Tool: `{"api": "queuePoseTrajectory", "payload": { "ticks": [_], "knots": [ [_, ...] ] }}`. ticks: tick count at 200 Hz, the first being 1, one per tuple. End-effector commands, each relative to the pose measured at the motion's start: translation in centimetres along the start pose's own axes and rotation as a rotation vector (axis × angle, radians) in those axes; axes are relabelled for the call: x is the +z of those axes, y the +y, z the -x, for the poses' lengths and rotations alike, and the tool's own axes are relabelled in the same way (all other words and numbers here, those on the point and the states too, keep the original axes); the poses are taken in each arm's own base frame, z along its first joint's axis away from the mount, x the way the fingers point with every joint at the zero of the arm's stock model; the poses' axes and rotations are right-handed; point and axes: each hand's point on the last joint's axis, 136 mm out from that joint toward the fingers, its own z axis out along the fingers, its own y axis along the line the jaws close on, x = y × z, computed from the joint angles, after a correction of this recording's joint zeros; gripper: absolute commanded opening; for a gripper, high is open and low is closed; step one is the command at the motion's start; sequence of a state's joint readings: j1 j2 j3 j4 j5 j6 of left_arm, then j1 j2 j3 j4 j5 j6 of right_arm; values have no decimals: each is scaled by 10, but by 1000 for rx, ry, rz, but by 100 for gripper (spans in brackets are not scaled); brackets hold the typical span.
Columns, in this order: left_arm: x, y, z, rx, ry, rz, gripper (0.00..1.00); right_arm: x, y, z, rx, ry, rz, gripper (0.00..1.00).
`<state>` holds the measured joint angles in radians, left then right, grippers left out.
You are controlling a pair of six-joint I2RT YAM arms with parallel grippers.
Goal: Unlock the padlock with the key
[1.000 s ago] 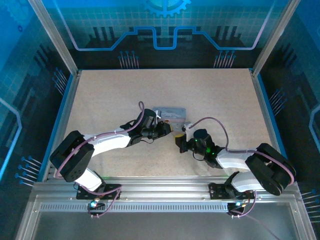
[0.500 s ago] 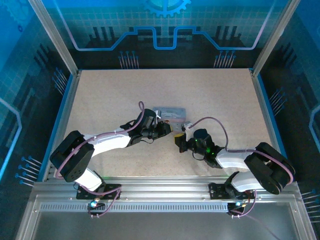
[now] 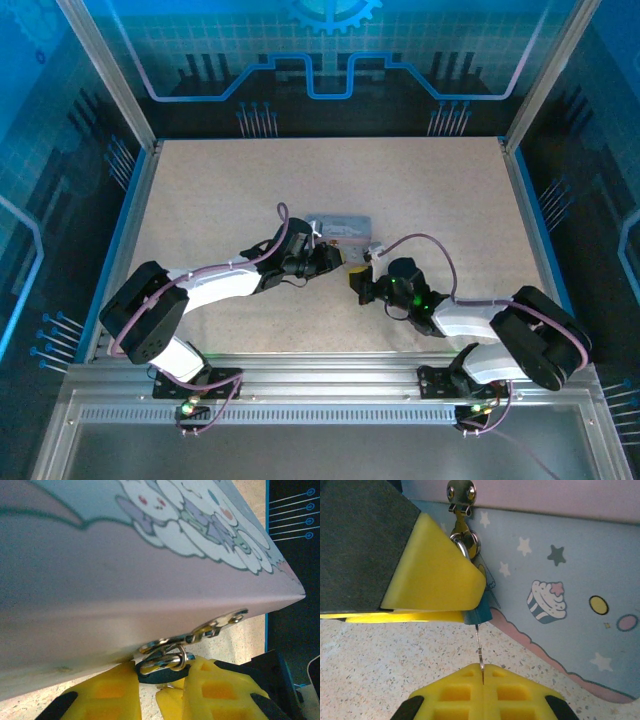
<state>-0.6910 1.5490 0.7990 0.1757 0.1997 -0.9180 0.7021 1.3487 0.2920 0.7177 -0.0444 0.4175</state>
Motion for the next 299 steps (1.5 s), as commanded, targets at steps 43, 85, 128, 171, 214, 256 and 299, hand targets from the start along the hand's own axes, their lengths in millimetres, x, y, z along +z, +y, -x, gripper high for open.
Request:
{"api": "queuePoseTrajectory", "payload": {
  "ticks": [43, 85, 128, 171, 214, 256, 299],
  "knots": [
    [-5, -16, 6, 29, -24, -51, 16, -6, 8, 8, -7, -38, 32, 0],
    [-5, -16, 6, 24, -23, -53, 17, -7, 6, 4, -7, -28, 22, 0],
    [-6, -16, 7, 22, -25, -53, 16, -8, 4, 6, -4, -39, 15, 0],
    [-6, -15, 7, 20, -24, -54, 17, -9, 4, 6, -4, -42, 12, 0],
    [-6, -16, 6, 18, -23, -56, 17, -10, 2, 6, -1, -46, 4, 0],
    [-5, -15, 5, 15, -19, -57, 17, -11, 0, 7, 5, -54, -6, 0],
    [-6, -16, 6, 11, -22, -61, 16, -9, 3, 11, 3, -63, 10, 0]
  ]
}}
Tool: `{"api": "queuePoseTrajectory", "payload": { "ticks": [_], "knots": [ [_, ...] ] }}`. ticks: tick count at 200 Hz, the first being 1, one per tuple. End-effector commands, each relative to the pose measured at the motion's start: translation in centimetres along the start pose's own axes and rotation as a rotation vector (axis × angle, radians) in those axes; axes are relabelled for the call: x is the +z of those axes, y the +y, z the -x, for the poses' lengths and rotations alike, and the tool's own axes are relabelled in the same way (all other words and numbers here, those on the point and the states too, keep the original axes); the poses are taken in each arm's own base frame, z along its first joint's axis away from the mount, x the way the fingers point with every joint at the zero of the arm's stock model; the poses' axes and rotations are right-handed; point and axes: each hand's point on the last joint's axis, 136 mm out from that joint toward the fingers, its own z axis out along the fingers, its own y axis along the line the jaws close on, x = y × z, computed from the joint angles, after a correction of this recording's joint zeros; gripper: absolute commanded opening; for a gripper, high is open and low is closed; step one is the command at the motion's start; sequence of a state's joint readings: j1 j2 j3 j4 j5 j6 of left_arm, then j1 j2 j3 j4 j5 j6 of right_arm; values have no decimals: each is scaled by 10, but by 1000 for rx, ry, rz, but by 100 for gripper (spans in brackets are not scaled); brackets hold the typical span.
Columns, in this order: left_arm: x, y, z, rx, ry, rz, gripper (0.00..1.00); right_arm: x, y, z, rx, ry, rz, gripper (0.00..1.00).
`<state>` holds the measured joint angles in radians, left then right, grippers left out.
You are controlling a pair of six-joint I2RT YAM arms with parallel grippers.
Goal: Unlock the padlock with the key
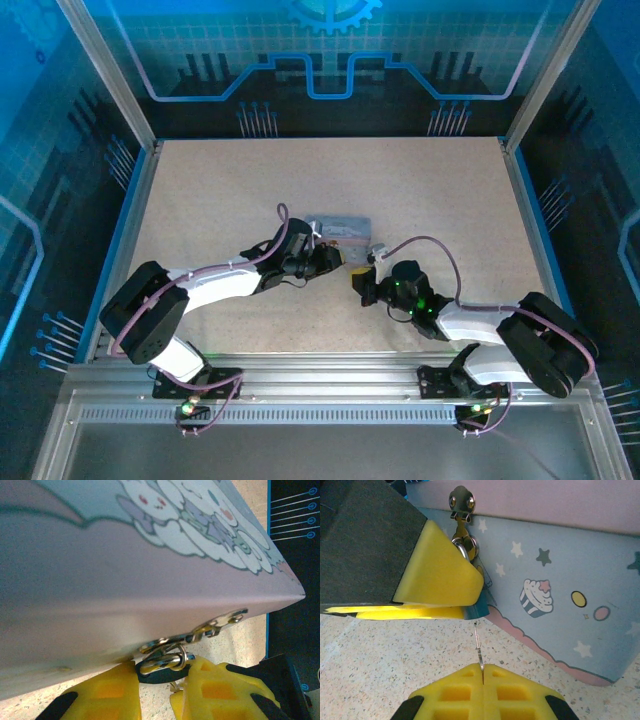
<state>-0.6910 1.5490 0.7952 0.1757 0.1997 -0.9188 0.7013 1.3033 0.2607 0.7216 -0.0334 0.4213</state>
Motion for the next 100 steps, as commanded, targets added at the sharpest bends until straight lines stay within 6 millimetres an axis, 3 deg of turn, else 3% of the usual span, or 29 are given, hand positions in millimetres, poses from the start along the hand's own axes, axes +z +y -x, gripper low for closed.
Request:
{"api": "queuePoseTrajectory", "payload": {
  "ticks": [1, 100],
  "knots": [
    [-6, -17, 6, 13, -23, -63, 16, -1, 4, 10, 1, -43, 15, 0],
    [-5, -17, 6, 6, -21, -69, 16, 3, 5, 13, 1, -50, 22, 0]
  ]
}}
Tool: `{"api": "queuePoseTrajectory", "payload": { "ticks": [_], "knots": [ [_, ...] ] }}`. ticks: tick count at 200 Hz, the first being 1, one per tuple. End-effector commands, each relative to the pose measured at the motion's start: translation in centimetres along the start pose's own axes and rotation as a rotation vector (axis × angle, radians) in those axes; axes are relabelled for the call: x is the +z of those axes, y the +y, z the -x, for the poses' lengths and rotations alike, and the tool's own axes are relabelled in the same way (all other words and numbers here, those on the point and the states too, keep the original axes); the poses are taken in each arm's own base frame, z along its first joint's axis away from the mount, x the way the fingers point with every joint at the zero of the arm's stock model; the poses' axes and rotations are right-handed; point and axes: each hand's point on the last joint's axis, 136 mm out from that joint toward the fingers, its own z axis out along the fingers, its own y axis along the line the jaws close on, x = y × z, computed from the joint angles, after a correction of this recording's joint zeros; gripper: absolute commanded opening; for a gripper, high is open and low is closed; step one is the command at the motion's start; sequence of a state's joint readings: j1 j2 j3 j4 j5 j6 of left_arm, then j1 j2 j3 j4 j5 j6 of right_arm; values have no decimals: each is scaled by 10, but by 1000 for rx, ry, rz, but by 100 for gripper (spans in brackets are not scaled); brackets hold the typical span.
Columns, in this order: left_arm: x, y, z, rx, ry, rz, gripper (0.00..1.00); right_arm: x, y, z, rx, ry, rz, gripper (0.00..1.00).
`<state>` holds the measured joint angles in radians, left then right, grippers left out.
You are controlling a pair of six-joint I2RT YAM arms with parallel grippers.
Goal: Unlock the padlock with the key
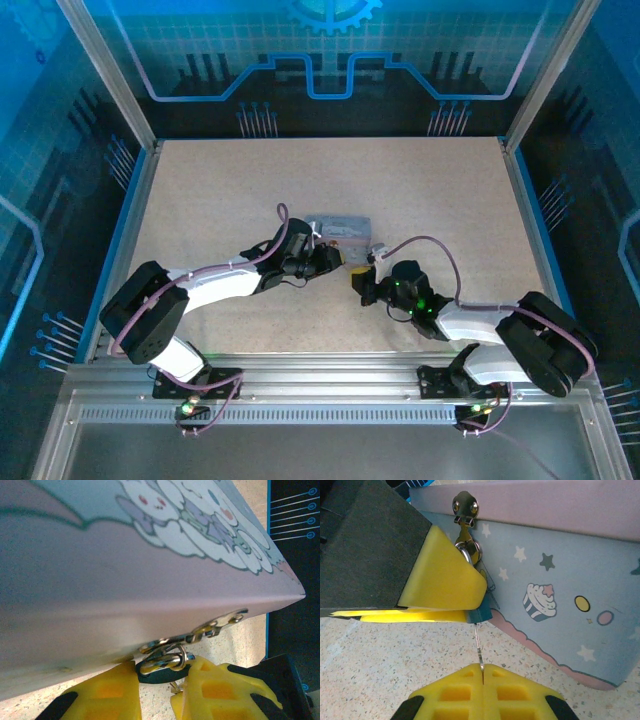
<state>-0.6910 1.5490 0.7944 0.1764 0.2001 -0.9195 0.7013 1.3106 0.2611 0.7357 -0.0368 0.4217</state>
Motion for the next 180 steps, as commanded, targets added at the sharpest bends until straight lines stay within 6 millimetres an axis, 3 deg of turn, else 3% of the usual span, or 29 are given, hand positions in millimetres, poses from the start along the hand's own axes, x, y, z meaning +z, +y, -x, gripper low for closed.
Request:
{"api": "queuePoseTrajectory", "payload": {
  "ticks": [1, 180],
  "knots": [
    [-5, -17, 6, 7, -21, -67, 16, 3, 4, 12, 1, -44, 15, 0],
    [-4, -22, 6, -7, -14, -86, 16, 12, 7, 26, -3, -99, 31, 0]
  ]
}}
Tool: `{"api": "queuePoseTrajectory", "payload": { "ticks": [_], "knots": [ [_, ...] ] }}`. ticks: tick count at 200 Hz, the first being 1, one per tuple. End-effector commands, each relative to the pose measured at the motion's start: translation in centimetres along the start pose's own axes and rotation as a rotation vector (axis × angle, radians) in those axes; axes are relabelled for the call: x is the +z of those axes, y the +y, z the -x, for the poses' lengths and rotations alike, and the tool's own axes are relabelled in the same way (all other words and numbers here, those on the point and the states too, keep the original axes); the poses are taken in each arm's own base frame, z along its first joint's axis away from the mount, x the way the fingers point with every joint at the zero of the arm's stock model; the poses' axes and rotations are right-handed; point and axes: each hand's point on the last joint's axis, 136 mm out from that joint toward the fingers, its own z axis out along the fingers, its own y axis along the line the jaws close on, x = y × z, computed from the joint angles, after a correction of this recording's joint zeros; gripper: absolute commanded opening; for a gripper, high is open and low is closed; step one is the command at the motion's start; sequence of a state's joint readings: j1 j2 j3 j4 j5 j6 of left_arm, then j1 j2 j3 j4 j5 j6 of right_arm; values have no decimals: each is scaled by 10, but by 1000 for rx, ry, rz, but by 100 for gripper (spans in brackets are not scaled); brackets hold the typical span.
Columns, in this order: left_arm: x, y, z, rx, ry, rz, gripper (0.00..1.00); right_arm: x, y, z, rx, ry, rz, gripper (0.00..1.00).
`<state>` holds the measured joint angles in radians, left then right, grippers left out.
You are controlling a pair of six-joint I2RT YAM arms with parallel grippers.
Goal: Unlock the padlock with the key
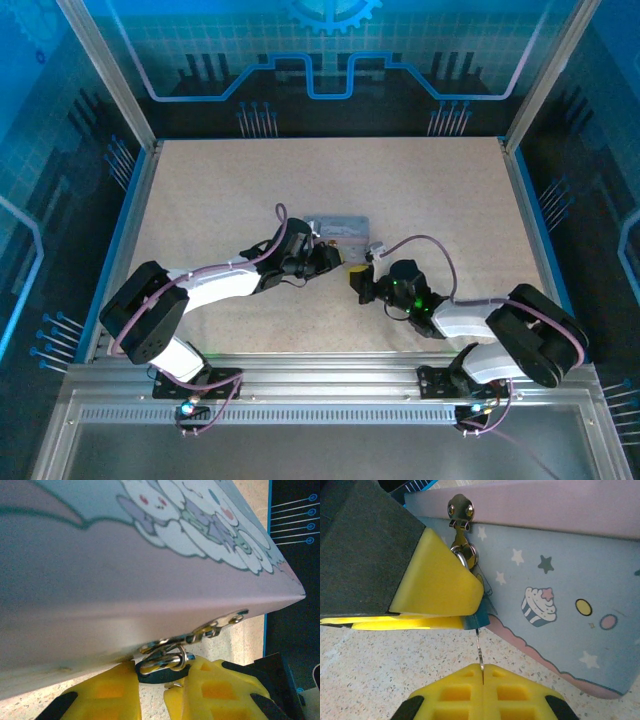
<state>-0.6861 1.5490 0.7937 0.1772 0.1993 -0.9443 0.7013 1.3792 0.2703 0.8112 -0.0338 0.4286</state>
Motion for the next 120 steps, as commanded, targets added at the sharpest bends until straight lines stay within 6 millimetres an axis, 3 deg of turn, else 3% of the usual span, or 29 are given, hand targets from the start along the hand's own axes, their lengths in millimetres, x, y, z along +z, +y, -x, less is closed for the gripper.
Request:
{"api": "queuePoseTrajectory", "payload": {
  "ticks": [1, 120],
  "knots": [
    [-4, -24, 4, 22, -9, -89, 16, 4, 8, 25, -8, -83, 28, 0],
    [-4, -25, -1, 22, 7, -90, 16, 18, 11, 43, -38, -129, 61, 0]
  ]
}}
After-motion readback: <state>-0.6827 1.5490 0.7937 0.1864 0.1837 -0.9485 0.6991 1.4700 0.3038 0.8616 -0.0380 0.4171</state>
